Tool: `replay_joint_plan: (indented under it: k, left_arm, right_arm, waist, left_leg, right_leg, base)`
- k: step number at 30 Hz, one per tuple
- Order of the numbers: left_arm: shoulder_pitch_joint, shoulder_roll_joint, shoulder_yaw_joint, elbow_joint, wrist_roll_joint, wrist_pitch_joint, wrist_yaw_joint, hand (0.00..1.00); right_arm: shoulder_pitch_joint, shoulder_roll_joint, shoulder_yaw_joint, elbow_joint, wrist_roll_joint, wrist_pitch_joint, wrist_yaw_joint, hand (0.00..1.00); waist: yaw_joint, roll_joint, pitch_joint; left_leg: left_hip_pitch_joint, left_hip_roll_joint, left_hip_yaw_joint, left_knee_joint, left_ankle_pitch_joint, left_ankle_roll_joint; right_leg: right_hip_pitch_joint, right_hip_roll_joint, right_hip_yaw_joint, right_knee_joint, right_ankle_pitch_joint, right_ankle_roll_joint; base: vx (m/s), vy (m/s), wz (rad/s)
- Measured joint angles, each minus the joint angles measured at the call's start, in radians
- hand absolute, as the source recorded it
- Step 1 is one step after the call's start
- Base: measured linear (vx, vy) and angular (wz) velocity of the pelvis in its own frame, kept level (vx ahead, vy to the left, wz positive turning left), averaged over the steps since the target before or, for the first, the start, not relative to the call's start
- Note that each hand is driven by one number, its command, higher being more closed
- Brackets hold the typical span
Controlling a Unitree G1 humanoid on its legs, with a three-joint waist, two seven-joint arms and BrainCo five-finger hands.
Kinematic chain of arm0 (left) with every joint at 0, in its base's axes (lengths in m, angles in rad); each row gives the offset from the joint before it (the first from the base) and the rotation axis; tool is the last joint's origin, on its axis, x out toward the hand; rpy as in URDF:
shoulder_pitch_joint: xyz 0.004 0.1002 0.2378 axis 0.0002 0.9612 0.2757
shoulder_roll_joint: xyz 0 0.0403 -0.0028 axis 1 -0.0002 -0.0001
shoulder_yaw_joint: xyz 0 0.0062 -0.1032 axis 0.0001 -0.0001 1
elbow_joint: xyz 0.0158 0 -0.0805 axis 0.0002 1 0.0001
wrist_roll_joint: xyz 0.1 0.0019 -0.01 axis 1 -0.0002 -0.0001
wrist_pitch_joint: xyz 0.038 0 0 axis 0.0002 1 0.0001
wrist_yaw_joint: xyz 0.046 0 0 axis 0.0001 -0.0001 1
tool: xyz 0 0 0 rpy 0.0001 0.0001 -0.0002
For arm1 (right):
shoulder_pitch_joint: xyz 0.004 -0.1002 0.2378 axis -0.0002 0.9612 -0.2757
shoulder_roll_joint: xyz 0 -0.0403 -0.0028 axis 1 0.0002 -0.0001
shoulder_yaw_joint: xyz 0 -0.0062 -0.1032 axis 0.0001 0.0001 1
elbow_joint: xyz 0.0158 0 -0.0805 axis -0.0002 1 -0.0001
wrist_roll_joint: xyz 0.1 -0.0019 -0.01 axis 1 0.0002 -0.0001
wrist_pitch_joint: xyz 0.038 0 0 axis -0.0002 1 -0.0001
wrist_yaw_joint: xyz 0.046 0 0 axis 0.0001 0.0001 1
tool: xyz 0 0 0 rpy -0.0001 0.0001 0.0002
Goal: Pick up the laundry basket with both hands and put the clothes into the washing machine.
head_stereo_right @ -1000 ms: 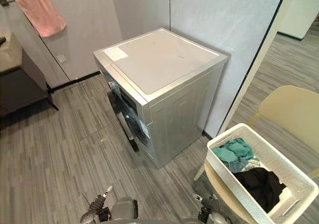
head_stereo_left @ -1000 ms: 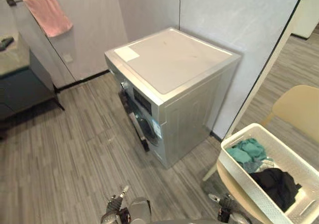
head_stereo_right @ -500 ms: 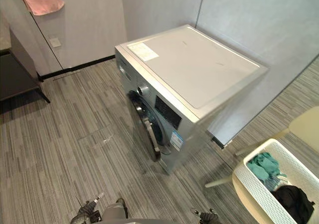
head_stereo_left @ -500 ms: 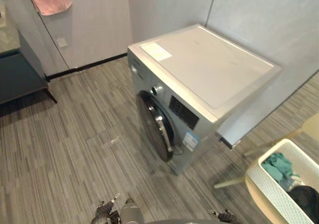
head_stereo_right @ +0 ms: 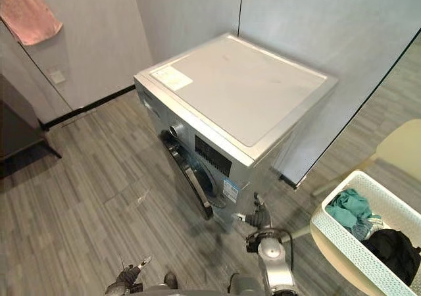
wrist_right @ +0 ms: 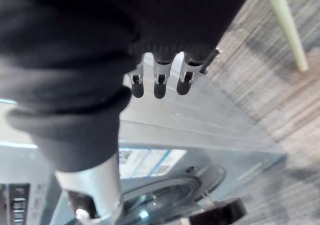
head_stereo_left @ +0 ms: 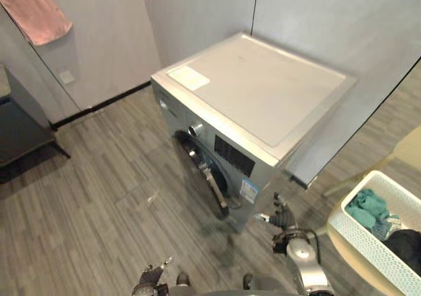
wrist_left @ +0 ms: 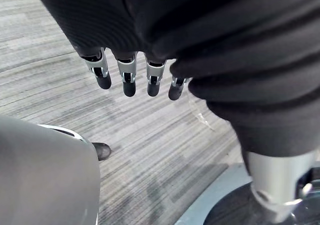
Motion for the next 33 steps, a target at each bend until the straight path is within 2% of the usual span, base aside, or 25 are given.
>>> replay_joint_plan:
  k: [1,4,8,10,14,18,25,33]
  left_arm:
    - [0.0,0.002,0.0,0.001,-0.01,0.0,0.011,0.0]
    - [-0.009,0.015,-0.001,0.002,-0.01,0.003,0.012,0.0]
    - [-0.011,0.017,-0.001,0.002,-0.009,0.02,0.011,0.0]
    - [-0.011,0.016,-0.005,0.002,-0.009,0.023,0.011,0.0]
    - [-0.008,0.007,-0.014,0.003,-0.009,0.025,0.011,0.0]
    - [-0.008,-0.002,-0.021,0.002,-0.008,0.026,0.01,0.0]
    - [-0.007,0.0,-0.045,0.0,0.009,0.026,0.009,0.0]
    - [-0.006,0.0,-0.049,-0.002,0.011,0.024,-0.011,0.0]
  right_arm:
    - [-0.001,-0.014,0.022,-0.006,0.0,-0.002,0.006,0.0]
    - [0.0,-0.026,0.048,-0.016,0.0,-0.002,0.006,0.0]
    - [0.003,-0.055,0.063,-0.017,0.0,-0.002,0.007,0.0]
    - [0.003,-0.067,0.068,-0.017,0.0,-0.004,0.01,0.0]
    - [0.013,-0.075,0.085,-0.002,-0.008,-0.005,0.047,0.0]
    - [0.045,-0.066,0.105,0.062,-0.071,-0.002,0.074,0.0]
    - [0.102,-0.062,0.077,0.157,-0.115,0.016,0.089,0.0]
    - [0.099,-0.061,0.113,0.106,-0.08,0.015,0.133,0.0]
  waist:
    - [-0.002,0.007,-0.001]
    - [-0.009,-0.012,0.006]
    - [-0.011,-0.013,0.006]
    - [-0.015,-0.008,0.008]
    - [-0.034,0.02,0.018]
    - [-0.032,0.039,0.027]
    - [-0.039,0.041,0.03]
    - [-0.038,0.04,0.031]
  left_leg:
    - [0.004,0.003,0.0,-0.008,0.025,-0.009]
    - [0.005,-0.005,0.017,-0.015,0.031,-0.018]
    - [0.003,-0.015,0.034,-0.019,0.032,-0.017]
    - [0.004,-0.018,0.038,-0.02,0.033,-0.017]
    - [0.006,-0.019,0.039,-0.047,0.046,-0.006]
    - [0.012,-0.018,0.051,-0.056,0.048,-0.004]
    - [0.027,-0.021,0.087,-0.074,0.047,-0.004]
    - [0.04,-0.021,0.11,-0.074,0.047,-0.004]
  right_leg:
    - [-0.001,0.005,0.006,-0.005,0.002,-0.003]
    - [0.001,0.004,0.017,-0.027,0.01,0.001]
    - [0.014,0.001,0.036,-0.08,0.042,0.011]
    - [0.021,-0.002,0.04,-0.097,0.049,0.014]
    - [0.017,-0.002,0.041,-0.11,0.056,0.014]
    - [0.017,0.002,0.058,-0.126,0.069,0.015]
    - [0.018,0.005,0.092,-0.148,0.082,0.021]
    - [0.02,0.009,0.117,-0.151,0.088,0.022]
  base:
    - [0.04,-0.039,-0.16]
    - [0.05,0.016,-0.16]
    - [0.05,0.056,-0.12]
    - [0.01,0.035,-0.04]
    - [-0.01,0.008,0.02]
    - [0.0,0.008,-0.12]
    - [0.02,0.015,-0.14]
    - [0.0,0.006,-0.09]
